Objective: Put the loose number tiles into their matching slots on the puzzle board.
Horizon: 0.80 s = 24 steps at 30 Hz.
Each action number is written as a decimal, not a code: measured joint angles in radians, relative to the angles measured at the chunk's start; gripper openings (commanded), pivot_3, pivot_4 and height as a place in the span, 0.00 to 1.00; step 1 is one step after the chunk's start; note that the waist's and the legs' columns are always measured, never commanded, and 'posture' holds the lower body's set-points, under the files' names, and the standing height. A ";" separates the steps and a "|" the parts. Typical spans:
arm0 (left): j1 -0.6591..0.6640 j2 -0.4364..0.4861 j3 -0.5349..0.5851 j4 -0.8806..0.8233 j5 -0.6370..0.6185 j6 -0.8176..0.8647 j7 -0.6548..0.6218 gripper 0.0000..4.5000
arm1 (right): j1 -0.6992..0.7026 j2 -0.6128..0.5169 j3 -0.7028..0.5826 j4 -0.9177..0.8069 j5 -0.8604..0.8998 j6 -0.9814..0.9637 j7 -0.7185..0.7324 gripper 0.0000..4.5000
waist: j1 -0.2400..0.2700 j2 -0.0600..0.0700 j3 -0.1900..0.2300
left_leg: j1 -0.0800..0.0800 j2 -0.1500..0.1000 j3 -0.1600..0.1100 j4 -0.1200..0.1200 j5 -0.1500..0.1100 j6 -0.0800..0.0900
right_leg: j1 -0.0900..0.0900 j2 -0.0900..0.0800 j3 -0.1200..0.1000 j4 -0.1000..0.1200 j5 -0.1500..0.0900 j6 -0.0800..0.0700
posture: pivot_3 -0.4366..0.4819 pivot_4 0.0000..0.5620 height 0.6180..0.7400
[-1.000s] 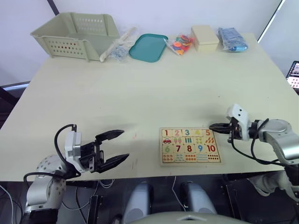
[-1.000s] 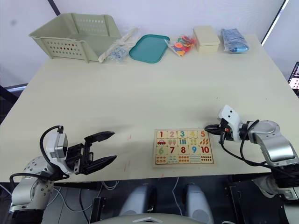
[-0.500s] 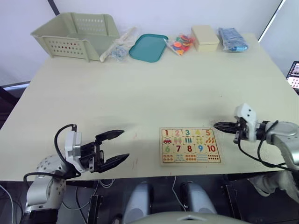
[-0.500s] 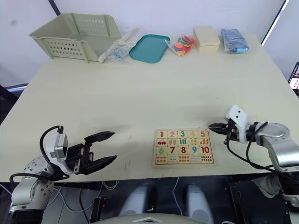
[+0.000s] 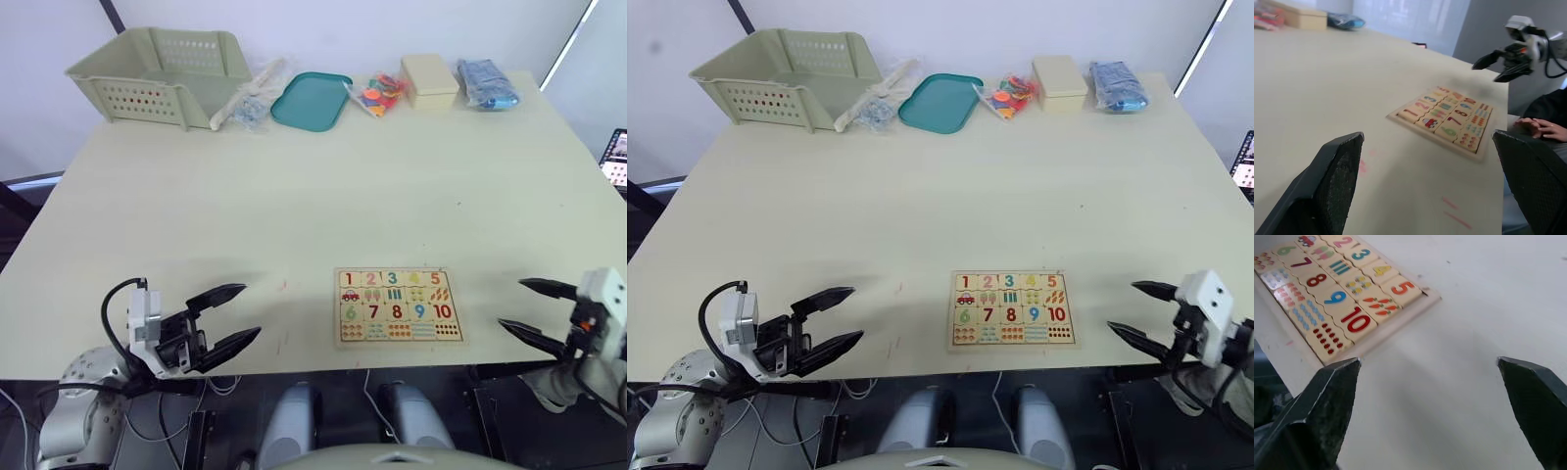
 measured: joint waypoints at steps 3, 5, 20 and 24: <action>0.022 0.000 0.011 0.000 0.001 0.021 0.039 1.00 | 0.034 0.012 -0.037 -0.014 0.006 -0.011 -0.019 0.98 | -0.001 0.000 0.000 | 0.000 0.000 0.000 0.000 0.000 0.000 | 0.000 0.000 0.000 0.000 0.000 -0.001 | 0.48 0.27 1.00; 0.039 0.000 0.027 0.000 0.004 0.027 0.065 1.00 | 0.051 0.018 -0.055 -0.017 0.008 -0.017 -0.031 0.98 | -0.001 0.000 0.000 | 0.000 0.000 0.000 0.000 0.000 0.000 | 0.000 0.000 0.000 0.000 0.000 -0.001 | 0.48 0.27 1.00; 0.076 0.017 0.035 -0.049 0.045 0.078 0.188 1.00 | 0.079 0.030 -0.083 -0.014 0.022 -0.038 -0.058 0.98 | 0.001 0.000 0.000 | 0.000 0.000 0.001 0.000 0.000 0.000 | 0.000 0.000 0.000 0.000 -0.001 -0.001 | 0.48 0.27 1.00; 0.078 0.016 0.034 -0.068 0.053 0.081 0.212 1.00 | 0.080 0.032 -0.083 -0.014 0.023 -0.039 -0.059 0.98 | 0.002 0.000 0.000 | 0.000 0.000 0.001 0.000 0.000 0.000 | 0.000 0.000 0.000 0.000 -0.001 -0.001 | 0.48 0.27 1.00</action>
